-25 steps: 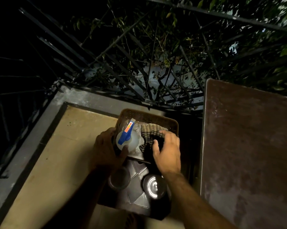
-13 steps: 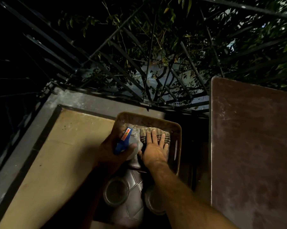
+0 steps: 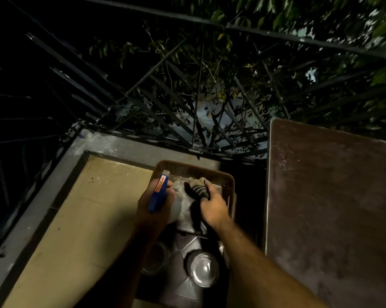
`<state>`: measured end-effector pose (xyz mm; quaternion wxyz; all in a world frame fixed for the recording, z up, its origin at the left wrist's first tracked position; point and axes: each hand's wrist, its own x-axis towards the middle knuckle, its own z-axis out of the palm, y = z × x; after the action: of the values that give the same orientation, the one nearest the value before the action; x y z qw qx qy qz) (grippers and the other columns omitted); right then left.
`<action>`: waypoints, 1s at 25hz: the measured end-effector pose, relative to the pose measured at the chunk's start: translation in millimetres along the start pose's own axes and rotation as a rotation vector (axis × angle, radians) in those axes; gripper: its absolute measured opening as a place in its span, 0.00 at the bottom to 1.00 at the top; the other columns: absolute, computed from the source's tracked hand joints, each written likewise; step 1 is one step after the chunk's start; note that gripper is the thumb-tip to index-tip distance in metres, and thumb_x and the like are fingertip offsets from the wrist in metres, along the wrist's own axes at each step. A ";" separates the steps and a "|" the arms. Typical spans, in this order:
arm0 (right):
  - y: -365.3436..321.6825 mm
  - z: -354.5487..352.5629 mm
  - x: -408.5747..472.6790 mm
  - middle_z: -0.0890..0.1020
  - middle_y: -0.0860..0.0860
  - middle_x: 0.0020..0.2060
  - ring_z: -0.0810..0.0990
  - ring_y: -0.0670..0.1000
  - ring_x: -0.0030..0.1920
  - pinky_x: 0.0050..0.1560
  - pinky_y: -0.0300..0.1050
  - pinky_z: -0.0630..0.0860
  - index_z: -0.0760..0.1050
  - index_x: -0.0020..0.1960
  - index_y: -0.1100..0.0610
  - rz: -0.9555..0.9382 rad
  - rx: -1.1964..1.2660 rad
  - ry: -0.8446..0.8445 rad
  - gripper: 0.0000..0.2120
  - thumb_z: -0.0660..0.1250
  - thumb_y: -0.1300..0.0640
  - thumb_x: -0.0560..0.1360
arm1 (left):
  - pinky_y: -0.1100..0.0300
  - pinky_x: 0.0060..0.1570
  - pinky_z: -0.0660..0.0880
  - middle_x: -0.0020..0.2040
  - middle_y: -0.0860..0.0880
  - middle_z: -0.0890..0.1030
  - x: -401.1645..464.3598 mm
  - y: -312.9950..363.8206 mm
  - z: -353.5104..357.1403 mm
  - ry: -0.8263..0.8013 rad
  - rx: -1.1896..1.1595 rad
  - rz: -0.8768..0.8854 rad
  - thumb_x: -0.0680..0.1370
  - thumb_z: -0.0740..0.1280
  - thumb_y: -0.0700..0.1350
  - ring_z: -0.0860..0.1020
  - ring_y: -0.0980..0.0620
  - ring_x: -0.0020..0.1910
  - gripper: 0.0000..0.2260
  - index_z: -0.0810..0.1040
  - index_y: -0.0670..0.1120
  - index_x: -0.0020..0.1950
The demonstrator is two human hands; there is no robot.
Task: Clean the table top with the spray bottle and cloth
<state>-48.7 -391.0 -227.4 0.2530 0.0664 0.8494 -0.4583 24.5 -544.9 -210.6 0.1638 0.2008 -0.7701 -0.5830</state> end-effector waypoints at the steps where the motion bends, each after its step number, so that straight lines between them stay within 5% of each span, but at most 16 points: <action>1: -7.5 -10.0 -10.3 0.71 0.47 0.69 0.68 0.50 0.69 0.70 0.34 0.54 0.65 0.74 0.48 0.020 0.078 -0.013 0.28 0.60 0.65 0.77 | 0.69 0.48 0.77 0.45 0.50 0.84 -2.3 8.4 0.5 -0.003 0.009 -0.025 0.76 0.69 0.47 0.84 0.57 0.45 0.06 0.79 0.54 0.52; 3: -22.1 -34.9 -35.4 0.74 0.48 0.65 0.72 0.49 0.64 0.70 0.39 0.63 0.67 0.72 0.46 0.028 0.244 -0.026 0.25 0.59 0.65 0.79 | 0.76 0.43 0.73 0.43 0.50 0.83 -8.8 39.8 0.5 0.010 0.015 -0.138 0.76 0.69 0.44 0.82 0.50 0.43 0.03 0.80 0.49 0.48; 5: -33.2 -57.5 -59.2 0.79 0.49 0.59 0.77 0.46 0.55 0.58 0.34 0.73 0.70 0.66 0.46 0.017 0.412 -0.039 0.23 0.58 0.69 0.79 | 0.77 0.40 0.72 0.41 0.54 0.81 -19.2 77.6 -0.5 -0.009 0.015 -0.155 0.78 0.69 0.42 0.80 0.55 0.42 0.01 0.79 0.48 0.48; 8: -45.2 -91.0 -90.7 0.84 0.53 0.52 0.81 0.48 0.46 0.44 0.35 0.76 0.77 0.61 0.48 -0.011 0.546 -0.044 0.24 0.57 0.71 0.76 | 0.62 0.48 0.76 0.45 0.50 0.81 -41.9 134.6 1.2 -0.028 -0.027 -0.106 0.80 0.69 0.39 0.79 0.61 0.41 0.07 0.79 0.51 0.49; 11: -45.4 -119.6 -113.1 0.85 0.52 0.51 0.82 0.50 0.48 0.49 0.42 0.77 0.76 0.65 0.46 -0.058 0.624 -0.039 0.27 0.55 0.70 0.75 | 0.54 0.53 0.77 0.48 0.52 0.82 -57.2 169.8 9.3 0.021 -0.026 -0.086 0.77 0.72 0.39 0.80 0.61 0.44 0.12 0.79 0.59 0.47; 15: -38.6 -171.1 -143.3 0.85 0.48 0.53 0.83 0.50 0.54 0.58 0.47 0.77 0.75 0.67 0.48 -0.091 0.685 0.009 0.27 0.55 0.69 0.75 | 0.44 0.58 0.80 0.47 0.57 0.86 -77.2 223.9 28.9 0.011 -0.074 -0.076 0.72 0.69 0.46 0.85 0.42 0.49 0.12 0.83 0.66 0.46; 18: -25.2 -211.1 -163.0 0.86 0.47 0.50 0.83 0.48 0.49 0.49 0.42 0.78 0.77 0.63 0.49 -0.079 0.735 0.060 0.26 0.55 0.70 0.75 | 0.44 0.56 0.81 0.50 0.55 0.87 -94.1 255.7 51.1 -0.046 -0.052 -0.034 0.72 0.68 0.46 0.85 0.40 0.49 0.13 0.83 0.65 0.48; 20: -5.8 -238.5 -174.9 0.86 0.50 0.50 0.83 0.50 0.48 0.50 0.46 0.79 0.77 0.64 0.50 -0.061 0.740 0.074 0.25 0.55 0.70 0.75 | 0.51 0.52 0.81 0.48 0.53 0.86 -109.1 273.7 72.9 -0.071 -0.039 -0.020 0.72 0.68 0.43 0.84 0.43 0.46 0.12 0.81 0.60 0.49; 22: 17.6 -266.0 -183.2 0.85 0.50 0.52 0.82 0.51 0.52 0.57 0.49 0.78 0.76 0.66 0.51 -0.046 0.709 0.076 0.26 0.56 0.69 0.75 | 0.69 0.42 0.78 0.44 0.55 0.86 -125.4 284.8 98.5 -0.102 -0.015 0.000 0.75 0.69 0.36 0.81 0.49 0.42 0.14 0.81 0.57 0.49; 25: 51.3 -306.5 -194.5 0.85 0.49 0.53 0.83 0.47 0.49 0.50 0.40 0.78 0.76 0.66 0.51 -0.042 0.652 0.120 0.27 0.56 0.70 0.74 | 0.77 0.37 0.74 0.40 0.56 0.85 -153.8 302.3 139.7 -0.160 0.033 0.009 0.77 0.68 0.31 0.80 0.60 0.37 0.18 0.81 0.56 0.46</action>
<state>23.8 -89.7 -31.7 0.1582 0.1532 0.6727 -0.7063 53.9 -279.3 40.7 0.1010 0.1526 -0.7913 -0.5835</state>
